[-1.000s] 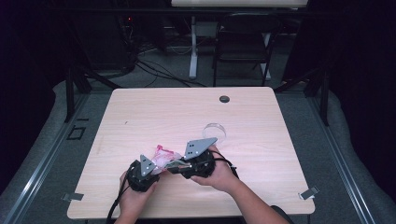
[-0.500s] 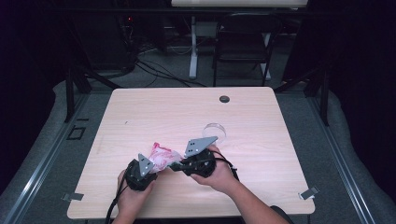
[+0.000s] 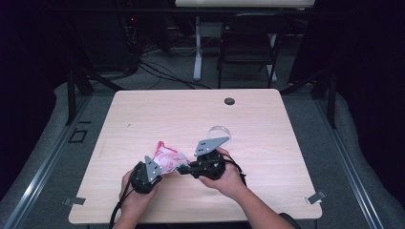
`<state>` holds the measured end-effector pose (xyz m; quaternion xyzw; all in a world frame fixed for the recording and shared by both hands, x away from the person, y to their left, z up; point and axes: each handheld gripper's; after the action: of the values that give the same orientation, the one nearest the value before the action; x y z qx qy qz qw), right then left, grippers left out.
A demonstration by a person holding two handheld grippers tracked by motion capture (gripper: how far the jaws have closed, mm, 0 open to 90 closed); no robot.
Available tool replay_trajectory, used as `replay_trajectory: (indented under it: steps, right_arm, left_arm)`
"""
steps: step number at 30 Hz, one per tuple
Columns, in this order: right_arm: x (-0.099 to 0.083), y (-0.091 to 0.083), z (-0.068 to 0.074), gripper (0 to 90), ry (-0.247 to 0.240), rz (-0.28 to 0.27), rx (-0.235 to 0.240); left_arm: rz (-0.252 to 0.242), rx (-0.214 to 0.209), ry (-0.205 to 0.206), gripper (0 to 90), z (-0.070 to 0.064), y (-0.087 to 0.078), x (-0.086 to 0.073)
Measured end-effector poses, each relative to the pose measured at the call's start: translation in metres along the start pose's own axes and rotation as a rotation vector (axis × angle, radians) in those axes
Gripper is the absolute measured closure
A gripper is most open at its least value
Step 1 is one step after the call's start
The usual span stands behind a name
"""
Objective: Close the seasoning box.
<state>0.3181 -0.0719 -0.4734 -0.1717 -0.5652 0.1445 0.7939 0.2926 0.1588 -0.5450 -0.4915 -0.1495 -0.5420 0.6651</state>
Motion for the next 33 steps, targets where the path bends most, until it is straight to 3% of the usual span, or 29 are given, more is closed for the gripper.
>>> replay_trajectory:
  steps: [17,33]
  right_arm:
    - [-0.013,-0.023,0.005,89.4,0.049,-0.059,-0.066]
    - [-0.024,-0.038,0.003,89.3,0.091,-0.097,-0.124]
  left_arm:
    - [-0.082,0.068,0.145,63.1,-0.011,0.001,0.022]
    - [-0.118,0.096,0.217,63.3,-0.023,0.005,0.032]
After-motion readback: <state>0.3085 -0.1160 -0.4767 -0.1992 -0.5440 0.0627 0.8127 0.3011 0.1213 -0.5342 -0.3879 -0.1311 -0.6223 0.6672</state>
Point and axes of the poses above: each handheld gripper's, and its own axes: y roughly forward along the jaws, x roughly out of its top, z roughly to its left, and after that the axes turned 12 degrees about x, right-handed
